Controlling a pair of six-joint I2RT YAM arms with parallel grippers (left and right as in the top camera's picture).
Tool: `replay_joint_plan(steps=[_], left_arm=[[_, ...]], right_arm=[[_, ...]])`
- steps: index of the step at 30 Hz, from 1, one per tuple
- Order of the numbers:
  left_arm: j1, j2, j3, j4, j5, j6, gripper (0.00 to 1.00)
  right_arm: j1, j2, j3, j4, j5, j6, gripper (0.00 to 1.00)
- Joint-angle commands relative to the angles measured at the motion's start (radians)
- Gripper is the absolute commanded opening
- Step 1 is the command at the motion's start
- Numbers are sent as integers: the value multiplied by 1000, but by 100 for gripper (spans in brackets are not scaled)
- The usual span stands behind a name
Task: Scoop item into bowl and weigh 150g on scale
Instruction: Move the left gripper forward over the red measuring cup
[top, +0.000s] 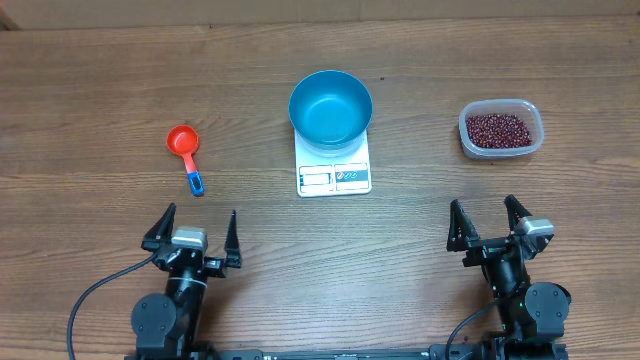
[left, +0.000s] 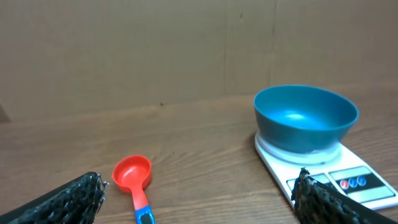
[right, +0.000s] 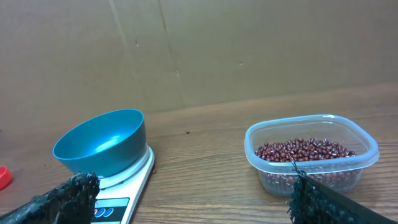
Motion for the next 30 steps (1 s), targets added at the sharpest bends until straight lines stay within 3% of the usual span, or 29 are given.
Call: replay_joint_plan(steps=[1,15,30], left_arm=[[10,8,58,-10,-13,-18,99],[10,266,238,-58,-2,-40,100],[10,777,803,-402,70,-70,100]], right_arm=[[5,-11,-11,5,3,5,100],[5,-11,-11,5,3,5,100],[5,-11,-11,5,3,5,100]])
